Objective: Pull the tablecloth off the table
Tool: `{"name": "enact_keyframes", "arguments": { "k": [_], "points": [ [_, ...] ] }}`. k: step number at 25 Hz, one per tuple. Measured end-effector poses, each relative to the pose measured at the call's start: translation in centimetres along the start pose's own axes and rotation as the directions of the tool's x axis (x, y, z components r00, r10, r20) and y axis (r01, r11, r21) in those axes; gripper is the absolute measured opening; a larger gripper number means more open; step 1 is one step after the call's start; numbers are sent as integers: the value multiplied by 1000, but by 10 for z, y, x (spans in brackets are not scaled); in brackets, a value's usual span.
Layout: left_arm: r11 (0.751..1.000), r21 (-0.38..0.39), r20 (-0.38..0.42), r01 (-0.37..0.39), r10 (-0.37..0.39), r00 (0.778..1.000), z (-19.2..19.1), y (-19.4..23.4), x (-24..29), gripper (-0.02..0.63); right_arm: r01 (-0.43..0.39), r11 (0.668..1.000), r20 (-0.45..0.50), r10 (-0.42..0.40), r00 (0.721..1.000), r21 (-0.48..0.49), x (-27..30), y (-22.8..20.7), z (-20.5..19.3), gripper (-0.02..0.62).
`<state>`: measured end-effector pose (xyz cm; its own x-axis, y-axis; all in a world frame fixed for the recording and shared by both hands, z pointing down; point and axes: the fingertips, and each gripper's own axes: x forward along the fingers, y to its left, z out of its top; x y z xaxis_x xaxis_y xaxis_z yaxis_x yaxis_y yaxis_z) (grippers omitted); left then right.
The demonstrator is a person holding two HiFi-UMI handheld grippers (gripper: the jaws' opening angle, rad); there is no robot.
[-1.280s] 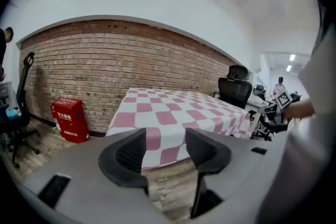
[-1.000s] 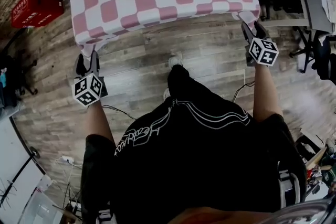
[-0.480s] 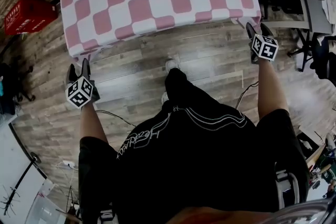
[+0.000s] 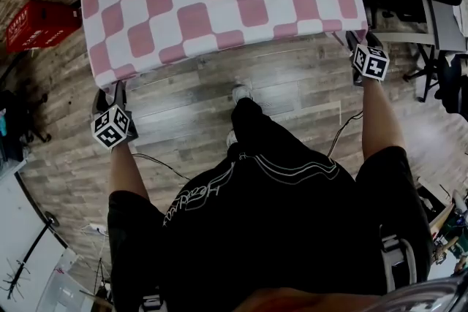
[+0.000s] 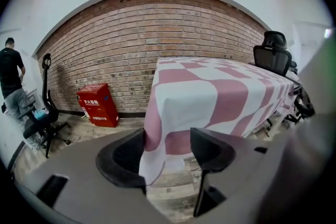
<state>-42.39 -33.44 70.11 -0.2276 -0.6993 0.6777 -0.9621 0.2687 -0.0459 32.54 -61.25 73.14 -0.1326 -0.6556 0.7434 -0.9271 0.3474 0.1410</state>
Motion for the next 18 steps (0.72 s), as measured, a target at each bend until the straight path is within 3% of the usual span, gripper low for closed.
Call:
{"name": "enact_keyframes", "arguments": {
  "k": [2, 4, 7, 11, 18],
  "points": [
    [1000, 2, -8, 7, -7, 1000, 1, -1, 2, 269, -10, 1000, 7, 10, 1000, 6, 3, 2, 4, 256],
    [1000, -10, -12, 9, -9, 1000, 2, -1, 3, 223, -30, 999, 18, 30, 999, 23, 4, 7, 6, 247],
    [999, -32, -17, -2, 1, 1000, 3, -1, 4, 155, -58, 998, 25, 57, 998, 27, 7, 14, 2, 118],
    [998, -47, -45, -43, 41, 998, -2, 6, 3, 32, -77, 997, 9, 77, 997, 14, 5, 21, -2, 53],
    [997, -75, -53, -23, 19, 998, -6, 4, -7, 6, -75, 997, 4, 75, 997, 37, -9, 24, -7, 9]
  ]
}}
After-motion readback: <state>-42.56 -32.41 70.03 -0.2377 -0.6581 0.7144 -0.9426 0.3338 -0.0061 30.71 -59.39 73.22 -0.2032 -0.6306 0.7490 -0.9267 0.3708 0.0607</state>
